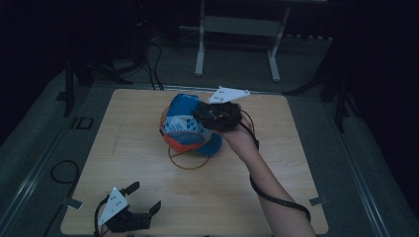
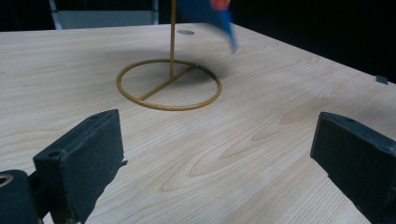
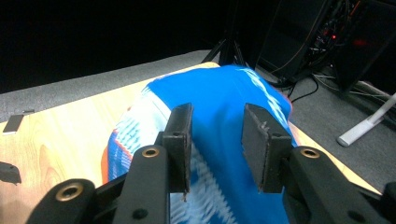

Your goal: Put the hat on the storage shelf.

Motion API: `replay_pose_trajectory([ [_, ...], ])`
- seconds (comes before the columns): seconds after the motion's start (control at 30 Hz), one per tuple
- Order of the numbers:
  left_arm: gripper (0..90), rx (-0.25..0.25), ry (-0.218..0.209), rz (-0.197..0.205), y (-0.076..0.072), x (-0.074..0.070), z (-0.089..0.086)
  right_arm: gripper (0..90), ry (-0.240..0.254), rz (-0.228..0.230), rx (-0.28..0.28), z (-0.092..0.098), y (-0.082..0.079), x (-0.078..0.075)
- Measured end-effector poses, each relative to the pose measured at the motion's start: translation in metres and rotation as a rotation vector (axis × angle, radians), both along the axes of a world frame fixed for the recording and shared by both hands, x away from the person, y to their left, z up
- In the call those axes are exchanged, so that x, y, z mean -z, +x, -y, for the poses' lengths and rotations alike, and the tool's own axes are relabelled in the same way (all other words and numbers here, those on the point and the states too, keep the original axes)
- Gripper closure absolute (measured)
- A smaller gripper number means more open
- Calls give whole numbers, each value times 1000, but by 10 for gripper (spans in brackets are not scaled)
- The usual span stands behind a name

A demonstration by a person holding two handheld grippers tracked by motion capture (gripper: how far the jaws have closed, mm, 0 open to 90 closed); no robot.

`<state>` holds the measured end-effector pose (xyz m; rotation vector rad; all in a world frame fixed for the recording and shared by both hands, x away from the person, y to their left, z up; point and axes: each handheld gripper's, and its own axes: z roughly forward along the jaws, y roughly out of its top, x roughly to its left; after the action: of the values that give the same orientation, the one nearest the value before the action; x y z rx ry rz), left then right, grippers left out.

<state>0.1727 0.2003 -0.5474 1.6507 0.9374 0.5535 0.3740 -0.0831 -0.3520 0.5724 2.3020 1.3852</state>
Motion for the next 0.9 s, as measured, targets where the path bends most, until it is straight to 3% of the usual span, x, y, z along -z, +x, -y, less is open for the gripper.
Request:
replay_pose_trajectory([
  [0.27, 29, 3, 0, -3, 0, 1, 0, 585, 19, -24, -11, 8, -3, 5],
  [0.6, 29, 3, 5, -1, 1, 1, 0, 440, 54, -40, -7, 29, -11, 12],
  [0.9, 29, 1, 2, -6, 2, 2, 1, 317, 71, -78, -52, 51, -27, 25],
])
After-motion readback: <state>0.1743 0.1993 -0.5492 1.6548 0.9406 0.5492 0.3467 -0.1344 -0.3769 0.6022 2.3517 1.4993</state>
